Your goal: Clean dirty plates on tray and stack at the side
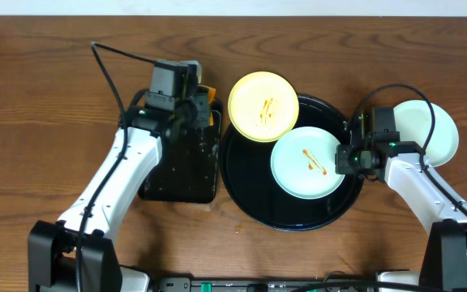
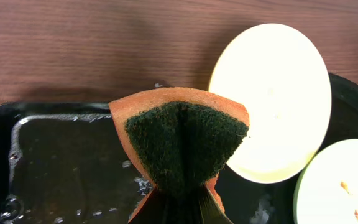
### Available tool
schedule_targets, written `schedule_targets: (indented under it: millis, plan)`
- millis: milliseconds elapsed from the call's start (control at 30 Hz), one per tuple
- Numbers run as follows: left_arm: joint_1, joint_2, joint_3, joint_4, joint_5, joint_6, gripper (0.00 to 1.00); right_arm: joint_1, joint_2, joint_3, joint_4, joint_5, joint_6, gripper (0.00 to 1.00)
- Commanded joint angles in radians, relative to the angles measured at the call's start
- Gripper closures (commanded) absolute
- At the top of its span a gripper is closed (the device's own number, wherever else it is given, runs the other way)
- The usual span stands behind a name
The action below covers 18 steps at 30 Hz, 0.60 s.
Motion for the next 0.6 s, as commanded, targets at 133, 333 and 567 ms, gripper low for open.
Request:
schedule_targets:
  millis: [133,333,567]
  plan:
    - [-0.052,-0.013,0.020,0.004,-0.132,0.006,0.93,-0.003,0.010,0.010,-0.002,0.024,-0.021,0.99]
    - [-0.052,-0.013,0.020,0.005,-0.166,0.006,0.93,-0.003,0.010,0.010,-0.003,0.024,-0.021,0.99]
    - [-0.053,-0.013,0.020,0.009,-0.185,0.005,0.92,-0.003,0.010,0.010,-0.003,0.021,-0.021,0.99]
